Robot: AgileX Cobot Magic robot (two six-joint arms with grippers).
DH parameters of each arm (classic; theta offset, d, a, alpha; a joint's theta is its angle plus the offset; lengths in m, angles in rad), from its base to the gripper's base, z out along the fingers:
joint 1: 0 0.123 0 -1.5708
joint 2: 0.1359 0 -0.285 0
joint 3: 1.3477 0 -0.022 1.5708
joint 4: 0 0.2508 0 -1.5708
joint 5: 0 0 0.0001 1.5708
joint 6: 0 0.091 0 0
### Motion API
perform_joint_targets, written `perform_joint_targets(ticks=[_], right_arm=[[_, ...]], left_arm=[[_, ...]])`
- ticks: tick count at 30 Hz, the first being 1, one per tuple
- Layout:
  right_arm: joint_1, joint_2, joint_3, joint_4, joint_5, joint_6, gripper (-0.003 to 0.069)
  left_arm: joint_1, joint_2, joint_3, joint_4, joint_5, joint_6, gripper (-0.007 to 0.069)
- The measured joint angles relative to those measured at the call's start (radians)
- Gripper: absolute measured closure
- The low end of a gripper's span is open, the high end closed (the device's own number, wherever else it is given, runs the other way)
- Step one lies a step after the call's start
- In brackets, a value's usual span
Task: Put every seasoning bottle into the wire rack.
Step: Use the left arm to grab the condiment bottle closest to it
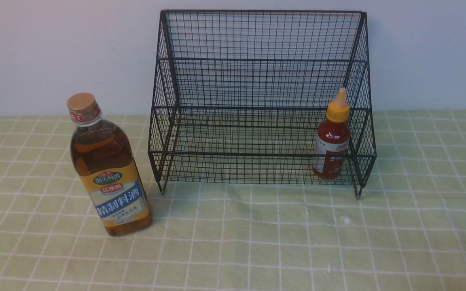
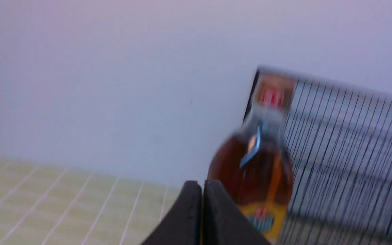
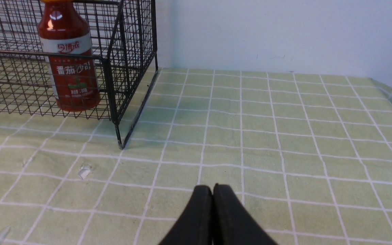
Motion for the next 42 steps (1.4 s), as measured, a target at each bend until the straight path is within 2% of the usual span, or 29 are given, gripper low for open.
perform_joint_targets(ticks=[3,5,11,16,18,19,20,23,25,26,28,32,39,41,42], right_arm=[[0.000,0.000,0.000,0.000,0.000,0.000,0.0673],[0.000,0.000,0.000,0.000,0.000,0.000,0.0673],[0.000,0.000,0.000,0.000,0.000,0.000,0.0673],[0.000,0.000,0.000,0.000,0.000,0.000,0.0673],[0.000,0.000,0.000,0.000,0.000,0.000,0.0673],[0.000,0.000,0.000,0.000,0.000,0.000,0.0673],[0.000,0.000,0.000,0.000,0.000,0.000,0.0673],[0.000,0.000,0.000,0.000,0.000,0.000,0.0673],[0.000,0.000,0.000,0.000,0.000,0.000,0.0673],[0.000,0.000,0.000,0.000,0.000,0.000,0.0673],[0.000,0.000,0.000,0.000,0.000,-0.002,0.0673],[0.000,0.000,0.000,0.000,0.000,-0.002,0.0673],[0.000,0.000,0.000,0.000,0.000,-0.002,0.0673],[0.000,0.000,0.000,0.000,0.000,-0.002,0.0673],[0.000,0.000,0.000,0.000,0.000,-0.002,0.0673]], left_arm=[[0.000,0.000,0.000,-0.005,-0.198,-0.014,0.0631],[0.000,0.006,-0.002,0.008,-0.256,-0.021,0.0631],[0.000,0.196,-0.128,0.161,-0.240,-0.099,0.0619],[0.000,0.553,-0.321,0.417,-0.198,-0.238,0.0516],[0.000,0.617,-0.359,0.492,-0.200,-0.268,0.0487],[0.000,0.713,-0.409,0.594,-0.210,-0.305,0.0431],[0.000,0.736,-0.415,0.607,-0.215,-0.309,0.0415],[0.000,0.914,-0.521,0.778,-0.245,-0.390,0.0272],[0.000,0.981,-0.556,0.805,-0.245,-0.426,0.0201],[0.000,0.988,-0.564,0.808,-0.245,-0.430,0.0193],[0.000,1.063,-0.604,0.822,-0.249,-0.457,0.0109],[0.000,1.140,-0.621,0.831,-0.299,-0.466,0.0041],[0.000,1.232,-0.623,0.835,-0.312,-0.466,0.0045],[0.000,1.256,-0.623,0.835,-0.312,-0.466,0.0064],[0.000,1.279,-0.623,0.835,-0.312,-0.466,0.0100]])
